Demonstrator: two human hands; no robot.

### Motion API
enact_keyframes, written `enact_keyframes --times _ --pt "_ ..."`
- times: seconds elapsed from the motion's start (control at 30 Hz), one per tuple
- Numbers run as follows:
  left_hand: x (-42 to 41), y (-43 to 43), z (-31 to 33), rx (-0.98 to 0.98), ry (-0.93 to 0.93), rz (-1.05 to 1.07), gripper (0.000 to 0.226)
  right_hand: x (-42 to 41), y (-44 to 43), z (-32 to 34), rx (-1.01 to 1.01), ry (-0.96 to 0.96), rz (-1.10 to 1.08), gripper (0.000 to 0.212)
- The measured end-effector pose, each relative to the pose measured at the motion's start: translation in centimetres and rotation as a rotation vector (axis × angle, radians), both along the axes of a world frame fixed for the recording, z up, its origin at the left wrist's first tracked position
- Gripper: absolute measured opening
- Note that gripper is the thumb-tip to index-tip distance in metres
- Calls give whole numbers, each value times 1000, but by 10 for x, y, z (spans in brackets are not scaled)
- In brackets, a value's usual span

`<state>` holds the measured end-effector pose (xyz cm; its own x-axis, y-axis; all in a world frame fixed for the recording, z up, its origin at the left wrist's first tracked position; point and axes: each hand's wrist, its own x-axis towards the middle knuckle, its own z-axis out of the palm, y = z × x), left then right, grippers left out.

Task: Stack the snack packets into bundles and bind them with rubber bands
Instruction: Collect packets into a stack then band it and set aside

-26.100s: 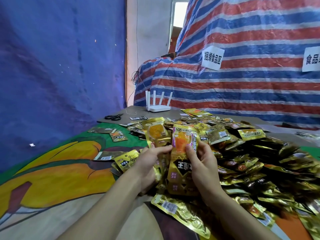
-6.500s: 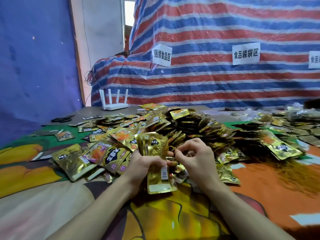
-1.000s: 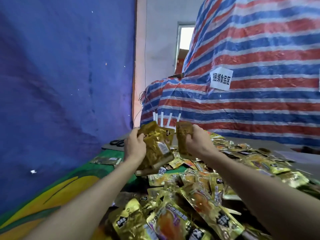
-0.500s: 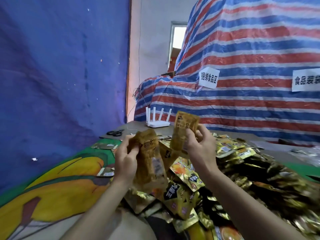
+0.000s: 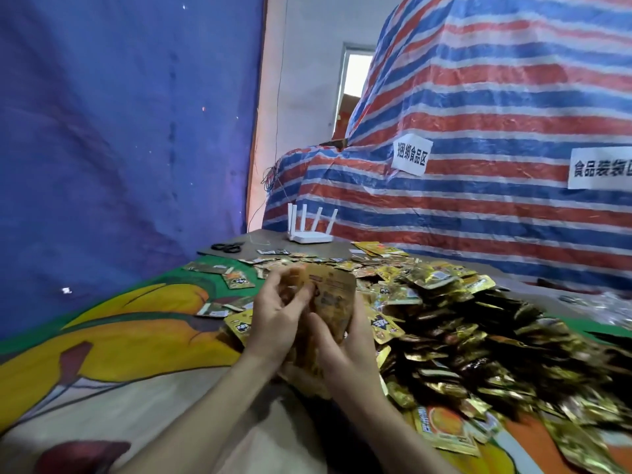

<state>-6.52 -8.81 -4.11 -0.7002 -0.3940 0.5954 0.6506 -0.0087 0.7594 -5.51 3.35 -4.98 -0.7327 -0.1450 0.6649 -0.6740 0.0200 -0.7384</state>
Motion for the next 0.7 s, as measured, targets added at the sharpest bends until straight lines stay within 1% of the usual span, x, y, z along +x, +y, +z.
enact_keyframes --times 0.07,0.13,0.23,0.3,0.37,0.43,0.5,0.53,0.6,0.63,0.7 --pt "4 3 2 151 -86 -176 19 -2 0 -3 -69 -6 -11 37" --pt "6 5 2 238 -178 -340 27 -7 3 -3 -155 -50 10 37" --pt "16 11 -2 164 -335 -464 46 -10 14 -4 -250 -110 59 32" --pt "22 17 -8 145 -393 -537 43 -10 20 -4 -325 -163 91 28" --pt "26 21 -13 90 -435 -512 40 -9 20 -5 -358 -182 114 34" --pt "26 23 -17 -27 -462 -398 40 -7 18 -7 -337 -175 129 41" --pt "28 22 -19 -167 -407 -278 37 -4 16 -10 -310 -147 142 39" --pt "27 21 -20 -189 -365 -259 40 -3 15 -10 -297 -141 143 37" --pt "26 19 -23 -150 -310 -270 57 -1 16 -9 -290 -139 134 35" --pt "25 18 -23 -117 -287 -294 61 -1 17 -9 -284 -128 124 37" --pt "25 18 -24 -98 -261 -348 56 -4 18 -10 -240 -100 92 41"
